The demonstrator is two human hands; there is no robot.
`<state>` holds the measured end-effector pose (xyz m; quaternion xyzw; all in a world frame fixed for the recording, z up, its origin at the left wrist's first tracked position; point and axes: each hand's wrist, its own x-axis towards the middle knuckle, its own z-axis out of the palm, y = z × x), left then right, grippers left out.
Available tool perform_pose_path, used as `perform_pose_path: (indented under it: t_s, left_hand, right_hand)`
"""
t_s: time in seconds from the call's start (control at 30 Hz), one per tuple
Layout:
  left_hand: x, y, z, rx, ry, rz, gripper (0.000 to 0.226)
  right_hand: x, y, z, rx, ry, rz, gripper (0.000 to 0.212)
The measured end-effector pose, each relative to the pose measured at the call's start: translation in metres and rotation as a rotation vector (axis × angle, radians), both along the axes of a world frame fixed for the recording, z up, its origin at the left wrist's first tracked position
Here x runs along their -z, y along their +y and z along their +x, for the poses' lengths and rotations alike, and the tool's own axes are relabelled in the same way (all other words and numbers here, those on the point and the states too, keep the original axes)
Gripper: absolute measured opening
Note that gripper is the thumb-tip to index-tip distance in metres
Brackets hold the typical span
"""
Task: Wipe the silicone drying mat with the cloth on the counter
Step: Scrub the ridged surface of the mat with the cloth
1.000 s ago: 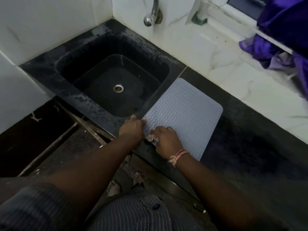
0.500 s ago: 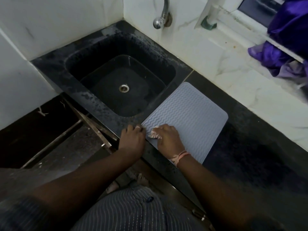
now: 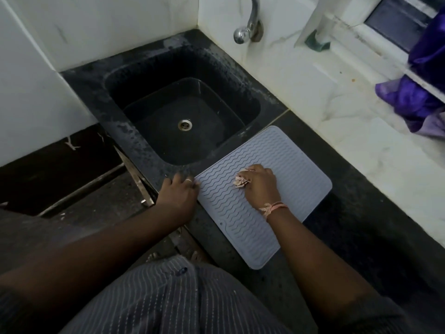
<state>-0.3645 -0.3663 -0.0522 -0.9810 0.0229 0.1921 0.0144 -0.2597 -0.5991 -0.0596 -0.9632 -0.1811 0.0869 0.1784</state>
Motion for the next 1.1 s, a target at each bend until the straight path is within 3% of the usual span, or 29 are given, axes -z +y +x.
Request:
perform_pose_path:
  t_s: [0.07, 0.13, 0.23, 0.3, 0.43, 0.53, 0.8, 0.87, 1.0, 1.1]
  left_hand:
    - [0.003, -0.001, -0.005, -0.067, 0.011, -0.063, 0.066]
    - [0.003, -0.004, -0.01, -0.108, -0.01, -0.123, 0.069]
    - [0.005, -0.014, -0.017, -0.045, 0.002, -0.149, 0.064]
    - [0.005, -0.017, -0.021, -0.003, 0.019, -0.097, 0.062]
    - [-0.003, -0.018, -0.016, 0.037, 0.045, 0.041, 0.064]
    - [-0.007, -0.02, -0.012, 0.027, 0.1, 0.074, 0.065]
    - [-0.011, -0.025, -0.002, -0.017, 0.195, 0.055, 0.068]
    - [-0.012, -0.034, -0.001, -0.067, 0.173, 0.01, 0.067]
    - [-0.012, -0.049, -0.002, -0.144, 0.106, -0.114, 0.075]
    - [-0.008, -0.05, -0.007, -0.101, 0.143, -0.042, 0.08]
  right_hand:
    - [-0.003, 0.009, -0.009, 0.005, -0.018, 0.093, 0.039]
    - [-0.003, 0.018, -0.033, -0.164, -0.041, 0.17, 0.036]
    - [0.005, 0.031, -0.072, -0.405, -0.107, 0.029, 0.041]
    - [0.008, 0.034, -0.082, -0.417, -0.13, -0.07, 0.051]
    - [0.012, 0.016, -0.05, -0.513, -0.122, -0.078, 0.049]
    - [0.013, -0.006, -0.013, -0.448, -0.125, -0.095, 0.046]
    - [0.003, -0.044, 0.064, -0.019, -0.116, -0.127, 0.045]
    - [-0.001, -0.029, 0.048, -0.062, -0.122, -0.101, 0.045]
    - [0.006, 0.011, -0.023, -0.354, -0.106, -0.017, 0.048]
    - [0.014, 0.021, -0.047, -0.446, -0.14, -0.071, 0.049]
